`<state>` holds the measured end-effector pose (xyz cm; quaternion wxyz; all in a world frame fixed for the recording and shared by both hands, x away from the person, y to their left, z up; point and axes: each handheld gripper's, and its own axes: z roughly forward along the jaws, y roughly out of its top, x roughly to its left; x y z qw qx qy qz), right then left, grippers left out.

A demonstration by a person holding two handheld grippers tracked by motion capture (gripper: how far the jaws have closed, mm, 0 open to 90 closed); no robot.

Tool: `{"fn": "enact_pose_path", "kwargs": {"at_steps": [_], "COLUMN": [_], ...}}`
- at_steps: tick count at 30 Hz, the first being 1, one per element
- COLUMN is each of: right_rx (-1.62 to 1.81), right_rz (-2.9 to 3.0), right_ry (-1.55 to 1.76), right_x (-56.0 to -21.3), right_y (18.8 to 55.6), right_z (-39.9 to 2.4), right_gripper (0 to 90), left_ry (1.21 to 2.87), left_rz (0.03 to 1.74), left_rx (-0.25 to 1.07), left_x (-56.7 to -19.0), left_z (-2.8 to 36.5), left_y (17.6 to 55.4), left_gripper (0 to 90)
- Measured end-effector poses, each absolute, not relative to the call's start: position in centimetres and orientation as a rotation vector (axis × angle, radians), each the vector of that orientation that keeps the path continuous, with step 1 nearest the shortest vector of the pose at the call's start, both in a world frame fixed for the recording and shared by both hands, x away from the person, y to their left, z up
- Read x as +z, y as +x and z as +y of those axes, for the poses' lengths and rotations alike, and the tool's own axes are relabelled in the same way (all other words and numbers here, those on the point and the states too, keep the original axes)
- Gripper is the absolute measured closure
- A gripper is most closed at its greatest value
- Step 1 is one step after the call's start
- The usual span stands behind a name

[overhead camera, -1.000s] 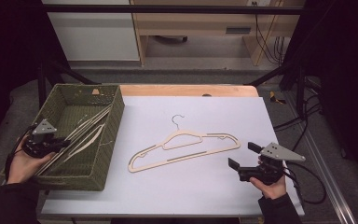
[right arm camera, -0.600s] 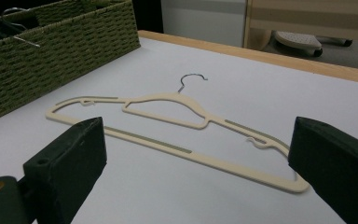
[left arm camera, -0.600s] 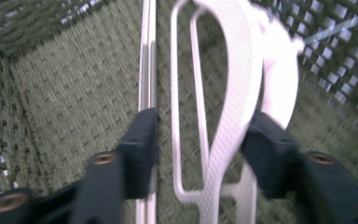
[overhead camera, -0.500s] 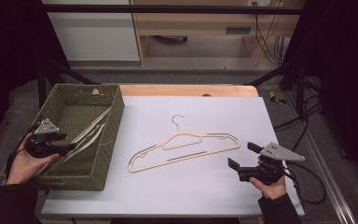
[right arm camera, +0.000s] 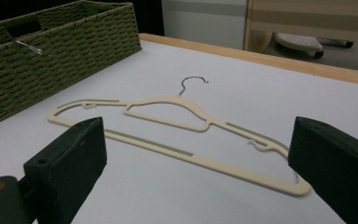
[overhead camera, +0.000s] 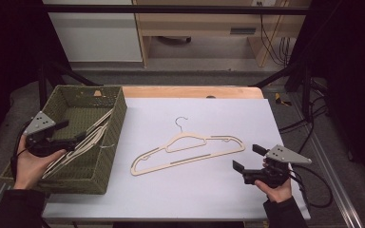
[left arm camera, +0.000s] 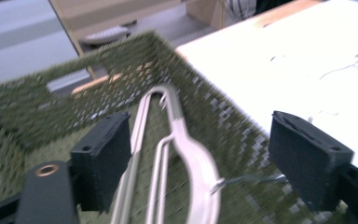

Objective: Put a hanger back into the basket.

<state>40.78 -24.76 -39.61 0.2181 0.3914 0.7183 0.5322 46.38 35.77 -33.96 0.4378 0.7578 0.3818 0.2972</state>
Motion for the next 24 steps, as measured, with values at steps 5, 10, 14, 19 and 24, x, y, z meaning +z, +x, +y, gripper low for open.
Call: {"fn": "enact_pose_path", "kwargs": {"at_steps": [5, 10, 14, 19, 24], "right_rx": [1.481, 1.488, 1.492, 1.492, 1.495], "right_rz": [1.991, 1.987, 1.979, 1.981, 1.986], "right_ry": [1.076, 1.069, 1.069, 1.063, 1.066], "right_x": [-39.5, -39.4, -39.3, -39.3, -39.4], "right_y": [40.8, 40.8, 40.7, 40.8, 40.7], "right_z": [-24.7, -24.7, -24.7, -24.7, -24.6], "right_gripper": [4.9, 4.8, 4.9, 4.9, 4.9], "left_ry": [1.809, 1.798, 1.796, 1.826, 1.886], "left_rz": [0.902, 0.854, 0.816, 0.776, 0.768], "left_rx": [0.718, 0.695, 0.636, 0.573, 0.519], "left_x": [-32.9, -32.7, -33.1, -34.1, -35.6], "left_z": [33.6, 30.2, 27.6, 24.6, 22.0], "left_y": [45.3, 44.5, 44.1, 44.2, 45.2], "left_gripper": [14.0, 9.1, 8.8, 8.8, 8.8]}}
